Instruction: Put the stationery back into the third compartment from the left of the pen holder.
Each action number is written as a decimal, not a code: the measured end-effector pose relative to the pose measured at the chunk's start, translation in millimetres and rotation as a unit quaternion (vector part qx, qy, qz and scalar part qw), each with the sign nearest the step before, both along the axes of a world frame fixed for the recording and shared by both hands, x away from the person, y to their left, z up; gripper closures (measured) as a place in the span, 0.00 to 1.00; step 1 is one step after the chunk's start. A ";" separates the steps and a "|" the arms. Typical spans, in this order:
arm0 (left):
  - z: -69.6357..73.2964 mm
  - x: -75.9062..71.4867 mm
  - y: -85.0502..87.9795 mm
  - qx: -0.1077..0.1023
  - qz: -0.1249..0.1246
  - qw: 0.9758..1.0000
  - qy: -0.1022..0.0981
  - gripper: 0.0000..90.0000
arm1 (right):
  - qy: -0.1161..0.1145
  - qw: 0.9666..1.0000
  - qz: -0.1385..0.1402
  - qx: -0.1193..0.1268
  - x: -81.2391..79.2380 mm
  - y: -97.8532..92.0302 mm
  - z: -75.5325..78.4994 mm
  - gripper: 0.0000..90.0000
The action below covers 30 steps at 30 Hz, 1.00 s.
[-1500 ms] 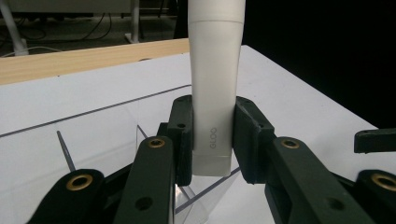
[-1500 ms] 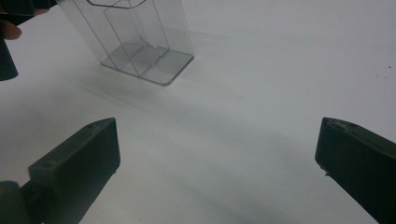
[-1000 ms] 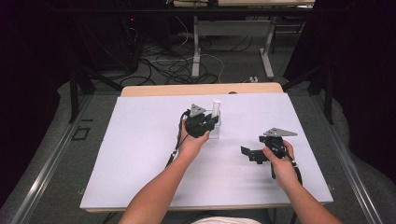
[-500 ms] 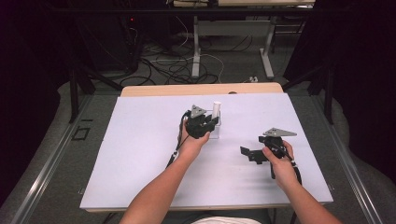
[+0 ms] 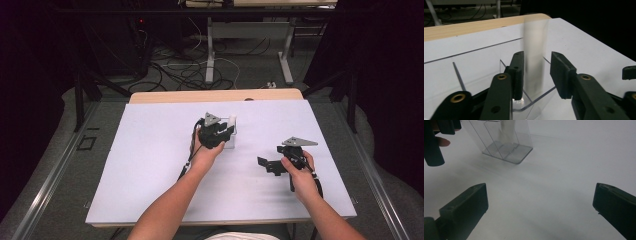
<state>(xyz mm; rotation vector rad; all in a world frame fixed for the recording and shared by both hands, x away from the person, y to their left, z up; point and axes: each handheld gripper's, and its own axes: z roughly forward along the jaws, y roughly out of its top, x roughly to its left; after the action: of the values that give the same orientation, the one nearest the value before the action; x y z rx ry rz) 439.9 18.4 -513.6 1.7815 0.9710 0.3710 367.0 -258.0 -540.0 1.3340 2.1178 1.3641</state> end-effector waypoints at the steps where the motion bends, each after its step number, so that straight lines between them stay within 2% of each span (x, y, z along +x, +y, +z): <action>1: 1.4 -1.3 -0.1 -0.006 -0.001 1.000 -0.002 0.65 | -0.001 1.000 -0.001 0.000 0.1 -0.2 -0.2 0.00; 2: 3.4 -2.9 0.5 0.002 -0.001 1.000 -0.005 0.64 | -0.002 1.000 -0.001 0.000 0.2 -0.6 -0.2 0.00; 4: 7.1 -5.4 2.0 0.004 -0.001 1.000 -0.012 0.59 | -0.001 1.000 -0.003 0.000 0.1 -0.9 -0.2 0.00; 8: 13.8 -8.7 6.9 0.000 0.000 1.000 -0.020 0.49 | -0.001 1.000 -0.002 0.002 -0.2 -0.9 0.4 0.00; 14: 22.2 -12.1 19.0 -0.005 0.001 1.000 -0.021 0.38 | -0.001 1.000 -0.006 0.005 -0.7 -0.4 1.1 0.00; 16: 25.5 -14.2 23.9 -0.001 0.004 1.000 -0.024 0.36 | 0.000 1.000 -0.006 0.005 -0.7 -0.6 1.2 0.00; 22: 37.7 -22.0 39.6 -0.011 0.007 0.999 -0.040 0.31 | -0.003 1.000 -0.006 0.002 -0.4 -1.6 1.2 0.00; 30: 49.5 -34.8 60.0 -0.001 0.012 0.999 -0.049 0.27 | -0.003 1.000 -0.005 0.001 -0.1 -2.8 1.1 0.00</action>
<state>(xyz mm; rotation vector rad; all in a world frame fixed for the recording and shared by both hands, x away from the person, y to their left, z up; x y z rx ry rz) 405.1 78.4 -464.1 1.7350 0.9246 0.4690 366.9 -260.7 -538.9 1.3369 2.1031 1.3666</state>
